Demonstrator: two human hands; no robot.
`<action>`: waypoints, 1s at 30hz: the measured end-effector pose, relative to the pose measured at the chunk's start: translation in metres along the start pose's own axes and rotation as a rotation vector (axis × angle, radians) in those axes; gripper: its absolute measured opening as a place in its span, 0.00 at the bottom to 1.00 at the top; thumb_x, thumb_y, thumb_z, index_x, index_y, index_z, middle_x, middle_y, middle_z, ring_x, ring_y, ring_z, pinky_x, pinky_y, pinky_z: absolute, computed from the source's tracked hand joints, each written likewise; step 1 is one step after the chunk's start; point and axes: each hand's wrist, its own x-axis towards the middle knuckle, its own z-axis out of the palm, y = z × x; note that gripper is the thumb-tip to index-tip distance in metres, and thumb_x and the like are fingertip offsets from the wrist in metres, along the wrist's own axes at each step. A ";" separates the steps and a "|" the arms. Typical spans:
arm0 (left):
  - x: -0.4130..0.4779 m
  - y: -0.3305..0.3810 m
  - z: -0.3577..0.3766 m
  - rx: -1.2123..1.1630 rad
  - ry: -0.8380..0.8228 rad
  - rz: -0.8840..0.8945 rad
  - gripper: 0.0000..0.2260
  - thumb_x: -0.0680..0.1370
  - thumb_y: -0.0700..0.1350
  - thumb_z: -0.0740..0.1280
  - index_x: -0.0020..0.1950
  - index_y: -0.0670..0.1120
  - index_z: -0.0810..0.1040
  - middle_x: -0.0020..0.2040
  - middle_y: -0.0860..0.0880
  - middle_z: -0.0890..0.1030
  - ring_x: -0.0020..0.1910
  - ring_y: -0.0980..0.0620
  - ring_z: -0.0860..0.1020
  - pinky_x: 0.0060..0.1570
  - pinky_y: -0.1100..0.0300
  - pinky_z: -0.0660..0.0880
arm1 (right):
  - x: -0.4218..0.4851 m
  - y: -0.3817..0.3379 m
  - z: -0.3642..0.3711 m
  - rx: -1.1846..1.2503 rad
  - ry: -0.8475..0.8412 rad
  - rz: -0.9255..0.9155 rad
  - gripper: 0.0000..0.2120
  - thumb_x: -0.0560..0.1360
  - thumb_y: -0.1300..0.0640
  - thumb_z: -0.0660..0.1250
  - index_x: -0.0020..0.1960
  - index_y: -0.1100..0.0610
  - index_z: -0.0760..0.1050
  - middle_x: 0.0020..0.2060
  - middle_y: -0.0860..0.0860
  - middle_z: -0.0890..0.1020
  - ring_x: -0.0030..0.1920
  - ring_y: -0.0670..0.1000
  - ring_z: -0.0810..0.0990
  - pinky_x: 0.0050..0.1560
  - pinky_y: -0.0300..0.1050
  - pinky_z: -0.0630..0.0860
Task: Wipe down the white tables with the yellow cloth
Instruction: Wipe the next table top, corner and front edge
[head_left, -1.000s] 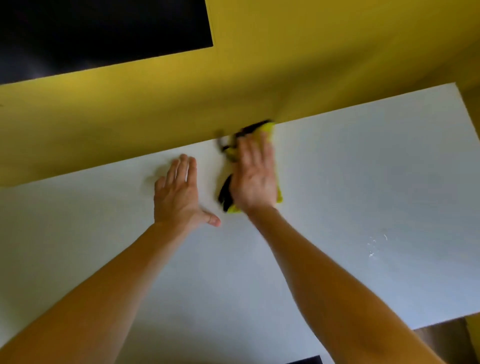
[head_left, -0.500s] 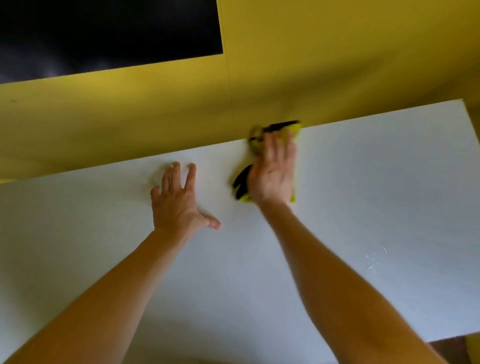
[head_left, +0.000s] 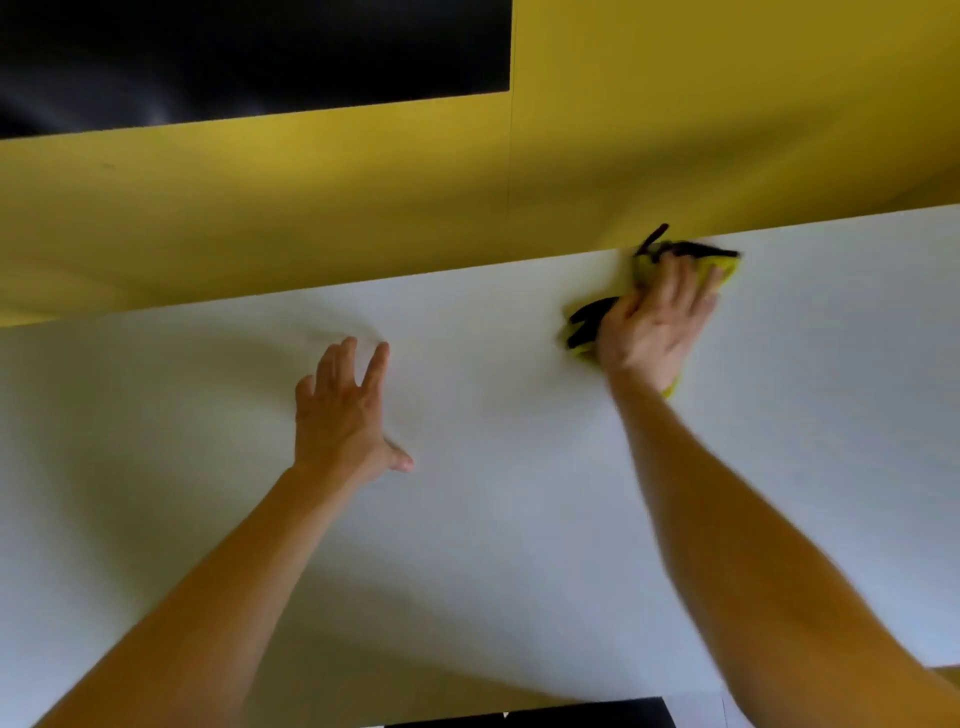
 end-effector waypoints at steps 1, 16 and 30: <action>-0.003 -0.005 0.004 0.002 0.002 -0.017 0.69 0.60 0.74 0.82 0.88 0.54 0.44 0.87 0.43 0.48 0.87 0.40 0.49 0.81 0.41 0.62 | -0.033 -0.025 0.007 0.034 -0.037 -0.097 0.31 0.78 0.57 0.62 0.81 0.60 0.70 0.81 0.57 0.71 0.86 0.65 0.58 0.86 0.62 0.53; -0.003 -0.015 0.018 -0.020 0.029 0.021 0.66 0.62 0.73 0.81 0.88 0.55 0.45 0.86 0.43 0.50 0.85 0.39 0.53 0.75 0.39 0.67 | -0.084 0.035 -0.026 -0.022 0.026 0.039 0.30 0.80 0.57 0.63 0.81 0.59 0.69 0.81 0.58 0.70 0.85 0.66 0.57 0.83 0.67 0.58; -0.024 0.008 0.021 0.093 0.109 0.221 0.49 0.73 0.52 0.78 0.87 0.52 0.53 0.87 0.42 0.46 0.87 0.40 0.51 0.81 0.39 0.62 | -0.134 0.109 -0.066 -0.004 0.041 0.047 0.30 0.80 0.55 0.63 0.82 0.56 0.70 0.82 0.56 0.70 0.86 0.63 0.57 0.82 0.70 0.59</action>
